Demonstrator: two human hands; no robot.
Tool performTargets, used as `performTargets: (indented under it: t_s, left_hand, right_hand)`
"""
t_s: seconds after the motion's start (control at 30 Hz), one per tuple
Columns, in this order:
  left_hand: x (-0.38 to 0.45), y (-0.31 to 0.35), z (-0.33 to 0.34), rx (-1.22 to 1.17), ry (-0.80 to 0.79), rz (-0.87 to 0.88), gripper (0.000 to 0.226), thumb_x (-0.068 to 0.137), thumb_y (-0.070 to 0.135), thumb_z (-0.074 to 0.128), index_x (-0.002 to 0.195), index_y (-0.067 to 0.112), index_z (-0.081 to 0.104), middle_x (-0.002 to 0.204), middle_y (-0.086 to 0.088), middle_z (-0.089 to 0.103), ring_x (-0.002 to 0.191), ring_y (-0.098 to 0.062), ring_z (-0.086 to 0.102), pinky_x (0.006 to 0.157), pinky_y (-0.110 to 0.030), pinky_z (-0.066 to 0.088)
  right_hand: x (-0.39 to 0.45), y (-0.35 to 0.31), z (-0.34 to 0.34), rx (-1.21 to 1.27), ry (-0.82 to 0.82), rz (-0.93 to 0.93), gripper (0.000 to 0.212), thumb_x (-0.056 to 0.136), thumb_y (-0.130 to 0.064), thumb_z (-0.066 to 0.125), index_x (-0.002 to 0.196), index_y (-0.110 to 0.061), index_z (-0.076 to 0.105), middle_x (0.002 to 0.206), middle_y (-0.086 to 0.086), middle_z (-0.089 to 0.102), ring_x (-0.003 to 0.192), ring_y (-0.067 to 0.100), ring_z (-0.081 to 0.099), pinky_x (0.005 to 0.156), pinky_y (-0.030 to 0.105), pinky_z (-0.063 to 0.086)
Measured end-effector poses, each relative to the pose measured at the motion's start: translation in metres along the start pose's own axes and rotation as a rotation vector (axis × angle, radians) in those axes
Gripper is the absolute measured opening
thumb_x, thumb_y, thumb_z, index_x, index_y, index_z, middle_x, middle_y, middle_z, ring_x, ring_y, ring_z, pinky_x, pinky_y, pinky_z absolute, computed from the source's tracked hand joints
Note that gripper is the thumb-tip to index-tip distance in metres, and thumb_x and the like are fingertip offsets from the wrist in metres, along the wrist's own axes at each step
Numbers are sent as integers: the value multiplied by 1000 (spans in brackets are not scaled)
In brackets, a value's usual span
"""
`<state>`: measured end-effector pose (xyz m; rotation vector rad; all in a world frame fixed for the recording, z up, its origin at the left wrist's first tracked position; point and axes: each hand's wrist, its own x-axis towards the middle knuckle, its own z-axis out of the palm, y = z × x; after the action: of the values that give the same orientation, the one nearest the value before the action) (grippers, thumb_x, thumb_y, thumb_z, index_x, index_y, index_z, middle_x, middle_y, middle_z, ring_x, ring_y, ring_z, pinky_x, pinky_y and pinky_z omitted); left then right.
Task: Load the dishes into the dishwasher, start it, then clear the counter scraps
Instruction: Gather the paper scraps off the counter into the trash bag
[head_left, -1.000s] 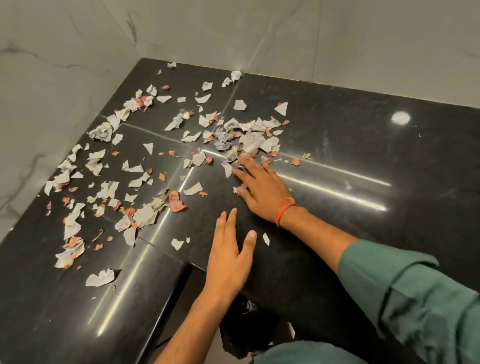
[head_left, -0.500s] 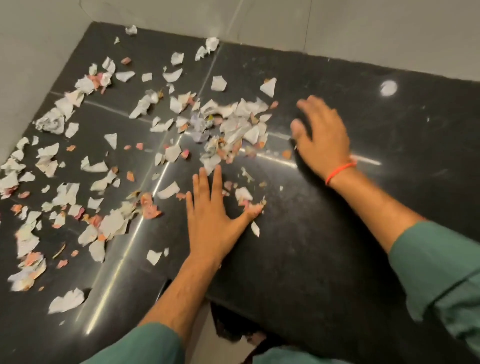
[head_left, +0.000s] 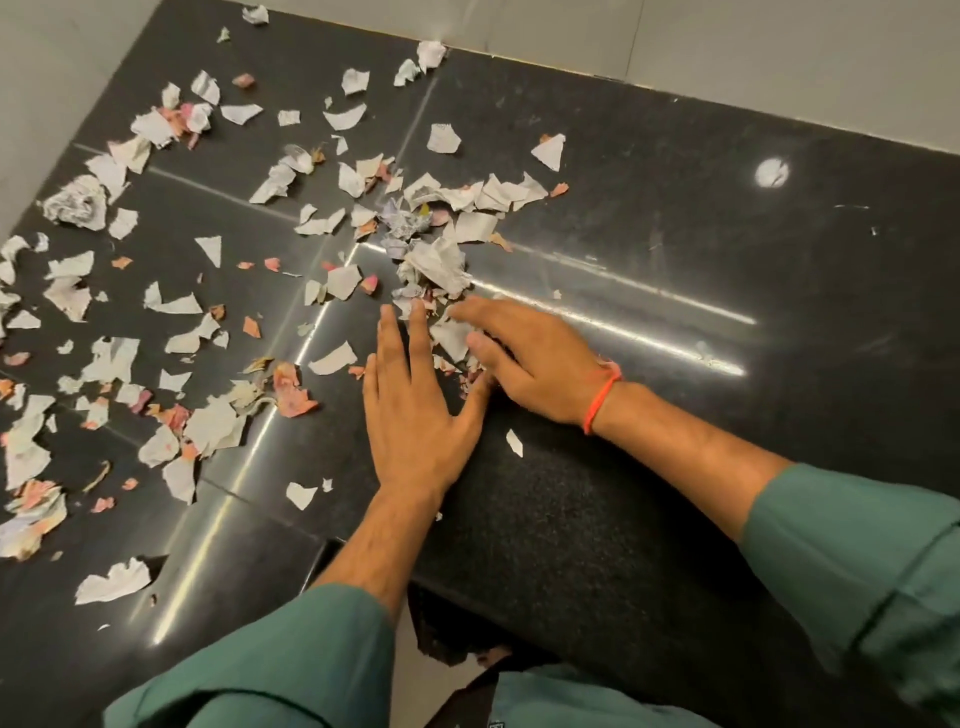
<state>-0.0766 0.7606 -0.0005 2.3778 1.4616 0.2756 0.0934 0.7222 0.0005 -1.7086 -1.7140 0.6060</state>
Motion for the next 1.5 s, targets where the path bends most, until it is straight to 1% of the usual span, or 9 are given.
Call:
performTargets:
  t_s: [0.13,0.23,0.37,0.7,0.83,0.97,1.13,1.3,1.5]
  left_hand:
    - [1,-1,-2,20,-10,11,102,89,80,47,164,30,-1,172,-5,-4,159,-18,3,129,-43,9]
    - [1,-1,-2,30,-30,10,105,87,82,46,163,32,-5,172,-4,-6,159,-18,0,129,-44,7]
    - [1,-1,-2,17,-31,10,107,86,83,49,164,31,-4,172,-4,-7,159,-17,-1,129,-43,6]
    - [2,-2,0,33,-5,15,109,85,82,50,164,28,-4,172,-8,-7,159,-19,1,128,-47,15]
    - [2,-2,0,39,-15,10,109,85,82,50,164,30,-4,172,-6,-8,159,-19,1,128,-46,13]
    - [2,-1,-2,43,-22,11,107,86,81,50,164,31,-1,172,-5,-7,159,-19,2,128,-44,12]
    - [3,-1,-2,45,-33,15,106,86,80,50,164,30,-2,172,-5,-9,159,-19,2,128,-44,10]
    - [3,-2,-1,48,-41,3,109,85,82,50,164,30,-3,172,-5,-10,159,-18,-1,127,-44,10]
    - [2,-1,0,55,-25,-1,111,85,82,50,165,25,-2,172,-7,-9,159,-19,0,127,-46,13]
  right_hand:
    - [22,20,-24,42,292,-59,32,101,-26,53,120,-7,69,126,9,67,122,21,60,106,37,46]
    - [70,61,-64,-79,455,125,37,101,-30,50,123,-6,66,131,13,61,127,25,55,110,39,41]
    - [107,84,-83,-191,273,307,51,103,-40,37,142,-10,52,150,10,47,141,23,41,116,30,29]
    - [54,1,-3,65,54,-59,37,105,-29,45,98,-7,74,91,2,73,81,16,67,74,30,52]
    - [66,6,-8,149,187,40,35,104,-29,48,91,-13,77,81,1,72,75,13,67,69,36,52]
    - [132,28,-36,87,446,107,34,104,-24,45,98,-7,74,102,7,71,97,11,63,90,25,47]
    - [208,50,-54,-121,113,220,50,105,-35,31,145,-12,50,150,8,47,141,19,39,114,21,24]
    - [193,27,-24,-76,-100,92,48,106,-38,30,124,-12,65,129,9,65,126,19,55,107,27,33]
    - [126,9,1,95,-33,73,48,107,-38,32,108,-13,73,103,8,74,101,20,68,97,35,48]
